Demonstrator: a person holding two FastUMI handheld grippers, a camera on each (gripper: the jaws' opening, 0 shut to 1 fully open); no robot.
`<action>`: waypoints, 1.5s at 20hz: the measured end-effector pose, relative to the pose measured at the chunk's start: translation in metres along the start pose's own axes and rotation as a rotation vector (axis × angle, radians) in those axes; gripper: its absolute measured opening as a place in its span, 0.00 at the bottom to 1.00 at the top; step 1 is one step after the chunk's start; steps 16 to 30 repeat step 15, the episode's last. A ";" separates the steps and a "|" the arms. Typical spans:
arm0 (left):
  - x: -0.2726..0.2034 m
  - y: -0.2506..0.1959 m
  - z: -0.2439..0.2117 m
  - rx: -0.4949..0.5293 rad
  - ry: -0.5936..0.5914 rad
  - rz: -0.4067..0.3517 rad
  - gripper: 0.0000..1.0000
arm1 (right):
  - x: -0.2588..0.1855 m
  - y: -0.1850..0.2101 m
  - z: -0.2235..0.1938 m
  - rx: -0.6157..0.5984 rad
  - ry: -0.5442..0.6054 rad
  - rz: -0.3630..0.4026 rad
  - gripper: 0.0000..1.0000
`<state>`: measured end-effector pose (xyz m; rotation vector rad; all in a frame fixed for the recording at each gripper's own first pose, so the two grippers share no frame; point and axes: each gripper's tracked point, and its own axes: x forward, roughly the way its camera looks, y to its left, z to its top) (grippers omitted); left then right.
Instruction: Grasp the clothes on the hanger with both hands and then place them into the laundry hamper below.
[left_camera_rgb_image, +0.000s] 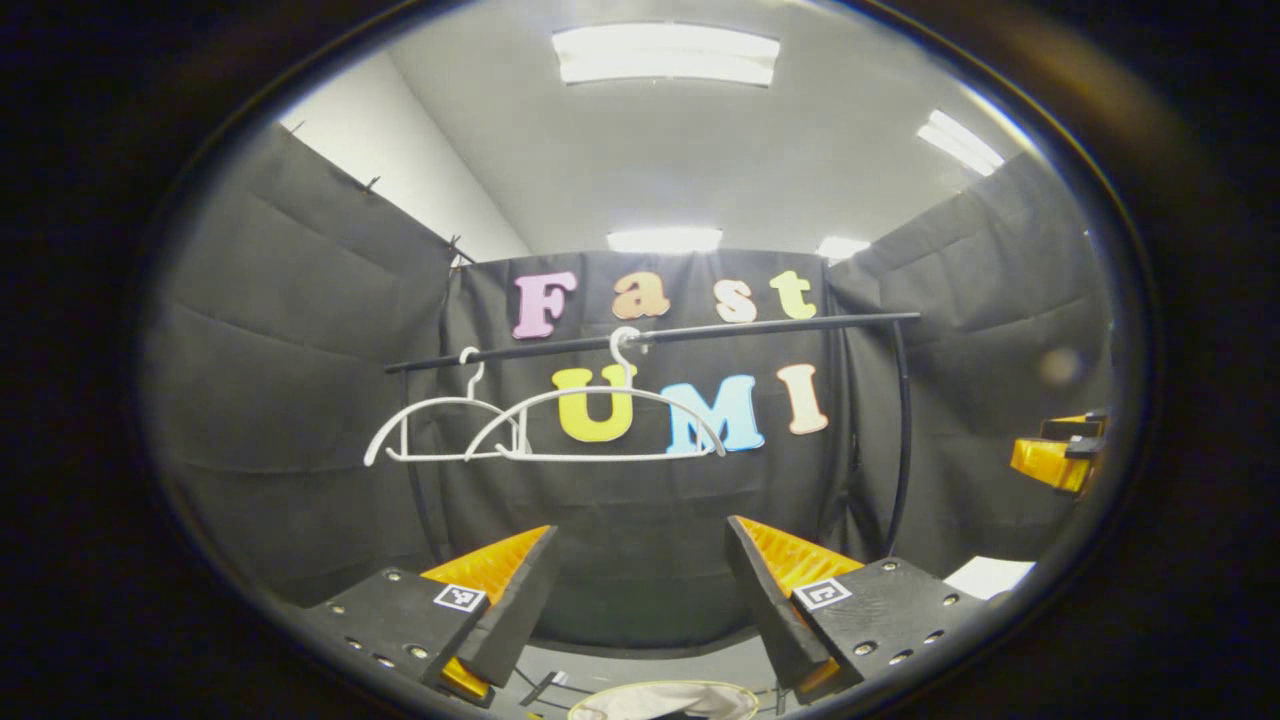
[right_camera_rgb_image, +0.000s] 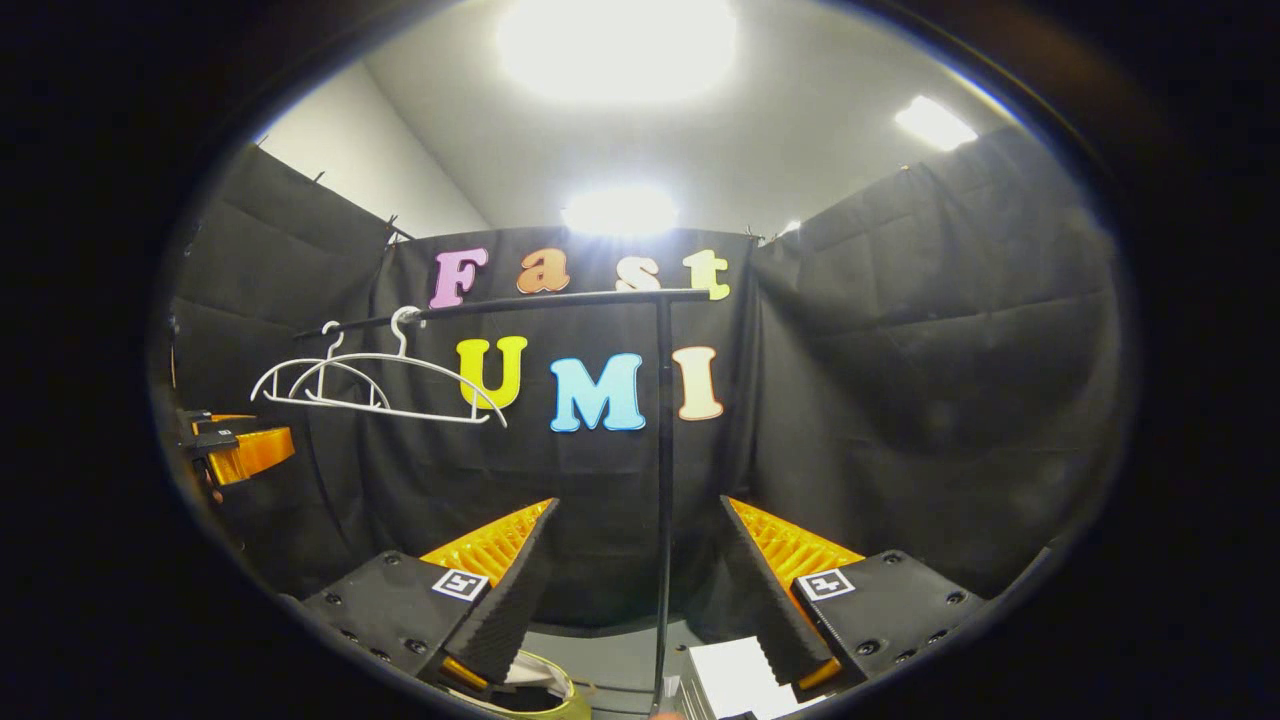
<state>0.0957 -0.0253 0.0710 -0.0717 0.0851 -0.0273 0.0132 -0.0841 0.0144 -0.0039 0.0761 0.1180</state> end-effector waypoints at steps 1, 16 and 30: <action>-0.004 0.001 0.001 0.004 0.000 0.009 0.95 | 0.002 0.005 0.000 0.000 -0.005 -0.001 0.96; -0.011 0.021 -0.003 -0.009 -0.001 0.061 0.95 | 0.017 0.024 0.009 -0.013 -0.044 0.012 0.94; -0.011 0.021 -0.003 -0.009 -0.001 0.061 0.95 | 0.017 0.024 0.009 -0.013 -0.044 0.012 0.94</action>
